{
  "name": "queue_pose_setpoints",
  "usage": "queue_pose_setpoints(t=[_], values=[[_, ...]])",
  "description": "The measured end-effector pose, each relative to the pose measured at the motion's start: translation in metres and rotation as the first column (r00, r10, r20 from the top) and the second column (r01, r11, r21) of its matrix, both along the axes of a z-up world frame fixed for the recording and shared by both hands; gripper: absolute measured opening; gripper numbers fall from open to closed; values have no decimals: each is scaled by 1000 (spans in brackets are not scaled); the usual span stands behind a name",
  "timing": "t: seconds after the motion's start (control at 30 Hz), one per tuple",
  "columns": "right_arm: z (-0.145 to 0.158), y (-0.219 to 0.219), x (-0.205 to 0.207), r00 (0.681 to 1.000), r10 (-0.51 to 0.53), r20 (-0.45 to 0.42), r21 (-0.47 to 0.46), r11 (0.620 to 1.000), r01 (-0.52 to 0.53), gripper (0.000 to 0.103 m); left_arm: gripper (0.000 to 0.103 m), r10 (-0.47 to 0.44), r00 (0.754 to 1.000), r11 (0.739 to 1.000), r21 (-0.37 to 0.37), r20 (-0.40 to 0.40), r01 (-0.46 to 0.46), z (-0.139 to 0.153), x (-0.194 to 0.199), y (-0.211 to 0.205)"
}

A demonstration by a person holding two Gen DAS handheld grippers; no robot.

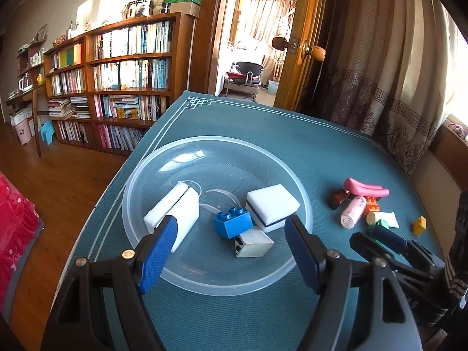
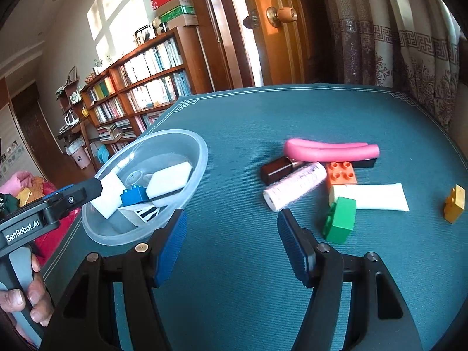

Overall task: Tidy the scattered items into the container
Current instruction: 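Withdraw both tools from the bowl toward the remaining items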

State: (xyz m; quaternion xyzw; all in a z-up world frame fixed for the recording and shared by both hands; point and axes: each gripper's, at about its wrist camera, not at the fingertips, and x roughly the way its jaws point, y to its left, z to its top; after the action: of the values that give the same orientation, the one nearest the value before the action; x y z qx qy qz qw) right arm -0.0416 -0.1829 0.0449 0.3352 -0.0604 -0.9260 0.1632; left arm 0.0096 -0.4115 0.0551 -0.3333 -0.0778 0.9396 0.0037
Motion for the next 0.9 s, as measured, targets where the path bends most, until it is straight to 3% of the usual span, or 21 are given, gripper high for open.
queue_pose_setpoints(t=[0.4, 0.57, 0.9], values=[[-20, 75, 21, 987, -153, 46, -5, 988, 153, 67, 79, -87, 996, 995, -41, 14, 87, 0, -1, 46], [-27, 114, 26, 969, -232, 81, -22, 972, 235, 67, 80, -124, 992, 990, -58, 40, 126, -5, -3, 66], [-24, 177, 36, 929, -364, 71, -18, 931, 366, 67, 79, -226, 972, 968, -96, 68, 232, -10, -5, 119]])
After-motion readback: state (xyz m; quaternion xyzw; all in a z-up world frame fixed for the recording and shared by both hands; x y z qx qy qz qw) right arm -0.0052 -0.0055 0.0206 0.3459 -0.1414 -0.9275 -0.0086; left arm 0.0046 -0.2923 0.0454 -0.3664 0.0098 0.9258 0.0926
